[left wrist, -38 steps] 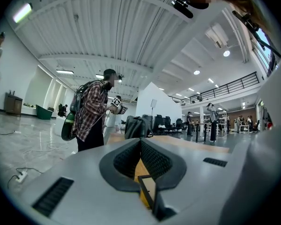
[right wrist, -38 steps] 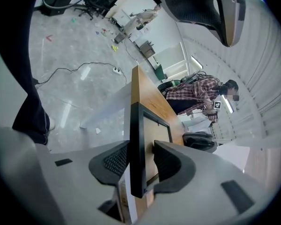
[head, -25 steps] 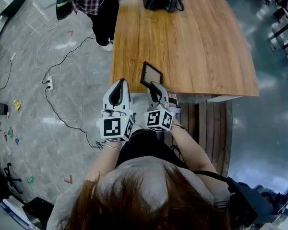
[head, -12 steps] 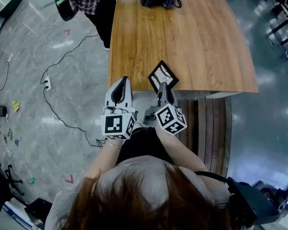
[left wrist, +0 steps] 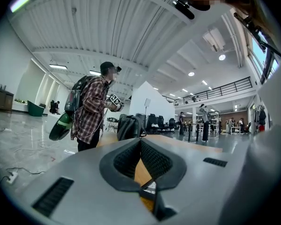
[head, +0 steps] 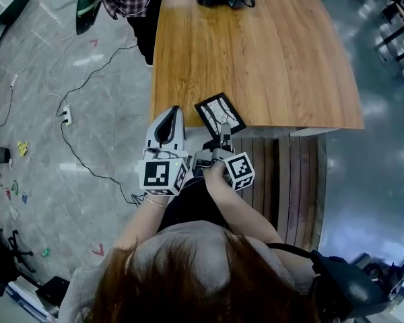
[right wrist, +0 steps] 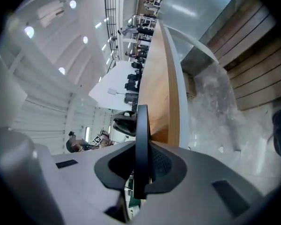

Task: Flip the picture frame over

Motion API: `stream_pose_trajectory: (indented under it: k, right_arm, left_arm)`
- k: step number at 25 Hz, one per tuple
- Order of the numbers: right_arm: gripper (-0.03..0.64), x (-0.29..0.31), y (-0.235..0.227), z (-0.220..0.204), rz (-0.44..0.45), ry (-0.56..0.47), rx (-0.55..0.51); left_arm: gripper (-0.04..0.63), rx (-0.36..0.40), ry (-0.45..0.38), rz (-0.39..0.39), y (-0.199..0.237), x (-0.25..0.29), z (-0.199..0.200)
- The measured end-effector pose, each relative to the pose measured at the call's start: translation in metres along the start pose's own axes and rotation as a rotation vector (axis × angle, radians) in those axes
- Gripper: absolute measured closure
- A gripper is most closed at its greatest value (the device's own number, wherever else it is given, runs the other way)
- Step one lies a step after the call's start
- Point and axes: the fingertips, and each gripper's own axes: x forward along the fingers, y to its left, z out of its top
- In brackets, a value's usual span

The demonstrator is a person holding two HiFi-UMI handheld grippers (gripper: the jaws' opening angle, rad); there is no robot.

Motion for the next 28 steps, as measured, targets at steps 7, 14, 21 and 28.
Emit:
stream_pose_trajectory:
  k: [7, 14, 21, 28]
  right_arm:
    - [0.555, 0.007, -0.034, -0.008, -0.072, -0.050, 0.063]
    - [0.555, 0.012, -0.038, -0.013, -0.047, -0.101, 0.167]
    - [0.554, 0.011, -0.036, -0.013, -0.085, -0.088, 0.105]
    - [0.551, 0.013, -0.031, -0.015, -0.175, -0.093, 0.133]
  left_arm:
    - [0.588, 0.014, 0.023, -0.012, 0.004, 0.004, -0.006]
    - [0.588, 0.019, 0.031, -0.029, 0.006, 0.009, -0.009]
    - [0.588, 0.022, 0.039, -0.055, 0.000, 0.016, -0.011]
    - [0.588, 0.042, 0.032, -0.065, 0.001, 0.021, -0.005]
